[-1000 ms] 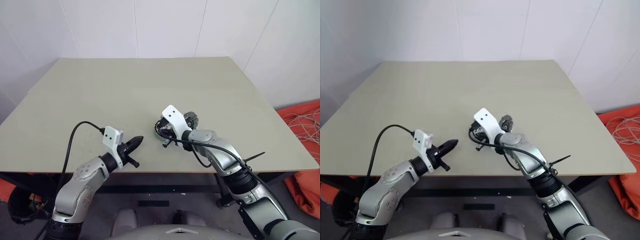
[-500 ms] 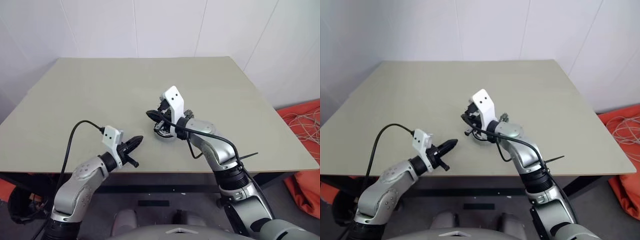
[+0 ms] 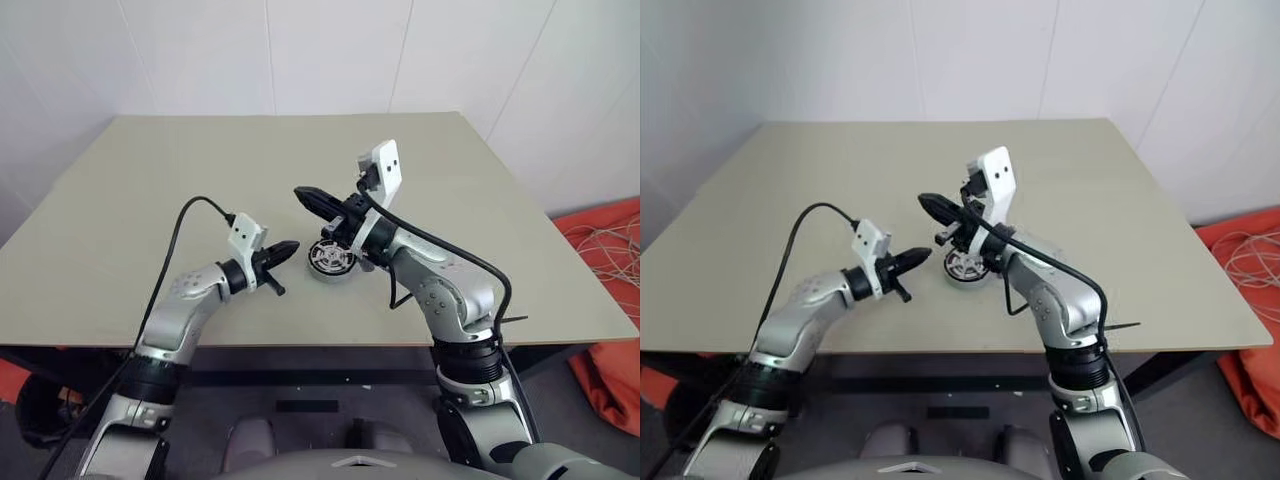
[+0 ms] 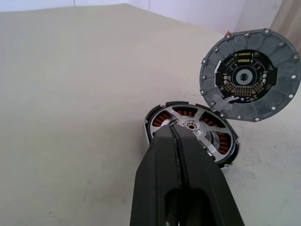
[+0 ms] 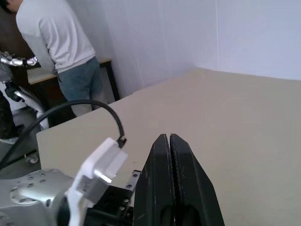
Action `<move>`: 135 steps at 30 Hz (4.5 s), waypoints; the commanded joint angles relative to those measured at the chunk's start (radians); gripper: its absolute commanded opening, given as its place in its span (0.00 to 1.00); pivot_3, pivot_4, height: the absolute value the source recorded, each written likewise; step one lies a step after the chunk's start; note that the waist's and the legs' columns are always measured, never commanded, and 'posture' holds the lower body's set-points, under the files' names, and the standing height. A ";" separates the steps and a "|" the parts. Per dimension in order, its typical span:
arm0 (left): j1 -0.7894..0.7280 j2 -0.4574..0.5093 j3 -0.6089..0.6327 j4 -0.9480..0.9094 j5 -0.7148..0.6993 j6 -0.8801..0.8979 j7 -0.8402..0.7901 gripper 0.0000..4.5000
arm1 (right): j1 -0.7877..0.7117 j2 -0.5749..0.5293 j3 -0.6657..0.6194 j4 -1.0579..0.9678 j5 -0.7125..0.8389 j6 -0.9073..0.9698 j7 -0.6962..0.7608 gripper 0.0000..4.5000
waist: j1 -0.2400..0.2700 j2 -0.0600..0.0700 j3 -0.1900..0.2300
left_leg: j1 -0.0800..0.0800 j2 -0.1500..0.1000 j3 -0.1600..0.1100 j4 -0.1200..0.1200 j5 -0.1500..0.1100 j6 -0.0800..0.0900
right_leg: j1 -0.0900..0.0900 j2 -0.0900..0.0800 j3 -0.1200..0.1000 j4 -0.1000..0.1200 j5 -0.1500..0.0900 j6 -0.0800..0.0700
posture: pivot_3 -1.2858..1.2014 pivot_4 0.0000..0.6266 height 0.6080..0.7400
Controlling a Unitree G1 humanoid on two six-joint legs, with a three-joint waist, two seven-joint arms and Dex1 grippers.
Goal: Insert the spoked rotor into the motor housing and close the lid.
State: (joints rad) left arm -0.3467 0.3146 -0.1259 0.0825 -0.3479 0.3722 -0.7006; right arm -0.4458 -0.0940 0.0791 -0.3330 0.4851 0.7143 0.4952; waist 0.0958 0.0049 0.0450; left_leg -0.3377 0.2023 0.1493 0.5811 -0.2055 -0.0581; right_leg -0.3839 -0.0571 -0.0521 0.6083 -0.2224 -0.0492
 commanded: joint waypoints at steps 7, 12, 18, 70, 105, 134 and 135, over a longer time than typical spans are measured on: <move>-0.195 -0.068 -0.074 0.281 0.096 -0.111 -0.116 0.00 | 0.059 -0.080 -0.059 -0.138 0.113 0.079 -0.015 0.00 | 0.005 0.000 0.000 | 0.000 0.000 0.000 0.000 0.000 0.000 | 0.000 0.000 0.000 0.000 0.000 0.000 | 0.52 0.00 1.00; -0.272 -0.103 -0.079 0.402 0.135 -0.161 -0.146 0.00 | 0.099 -0.123 -0.071 -0.172 0.144 0.100 -0.022 0.00 | 0.007 0.000 0.000 | -0.004 0.000 0.000 0.000 0.000 0.000 | 0.000 0.000 0.000 0.000 0.000 0.000 | 0.52 0.00 1.00; -0.353 -0.133 -0.079 0.492 0.164 -0.191 -0.186 0.00 | 0.143 -0.168 -0.074 -0.196 0.164 0.115 -0.018 0.00 | 0.013 0.000 0.000 | -0.005 0.000 0.000 0.000 0.000 0.000 | 0.000 -0.001 0.000 0.000 0.000 0.000 | 0.52 0.00 1.00; -0.440 -0.184 -0.152 0.669 0.317 -0.109 -0.277 0.00 | 0.164 -0.155 -0.046 -0.205 0.176 0.107 -0.070 0.00 | 0.038 0.001 0.001 | -0.006 -0.001 0.000 -0.002 0.001 0.001 | -0.001 -0.002 0.000 -0.002 0.000 0.000 | 0.52 0.00 1.00; -0.067 -0.076 0.027 -0.075 0.044 0.014 -0.230 0.00 | 0.167 -0.192 -0.107 -0.211 0.220 0.099 -0.053 0.00 | 0.028 0.004 0.005 | -0.011 0.000 0.000 -0.007 0.000 0.003 | -0.008 -0.001 -0.001 -0.002 -0.003 -0.005 | 0.52 0.00 1.00; 0.280 -0.078 0.078 -0.429 -0.113 0.073 0.028 0.00 | 0.311 -0.487 -0.090 -0.078 -0.054 0.095 0.008 0.00 | 0.022 0.007 0.006 | -0.010 0.000 0.001 -0.005 -0.001 0.003 | -0.006 0.000 -0.001 -0.003 -0.009 0.005 | 0.52 0.00 1.00; 0.281 -0.075 0.078 -0.428 -0.115 0.075 0.026 0.00 | 0.307 -0.476 -0.095 -0.082 -0.046 0.099 0.006 0.00 | 0.021 0.007 0.006 | -0.009 0.000 0.001 -0.005 -0.001 0.003 | -0.006 0.000 -0.001 -0.002 -0.009 0.005 | 0.52 0.00 1.00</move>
State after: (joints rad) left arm -0.0656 0.2321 -0.0511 -0.3174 -0.4453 0.4649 -0.6720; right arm -0.1132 -0.5793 0.0100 -0.3639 0.4092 0.8137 0.4937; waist 0.1171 0.0115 0.0514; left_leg -0.3466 0.2026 0.1503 0.5766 -0.2060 -0.0546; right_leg -0.3900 -0.0570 -0.0531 0.6062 -0.2309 -0.0442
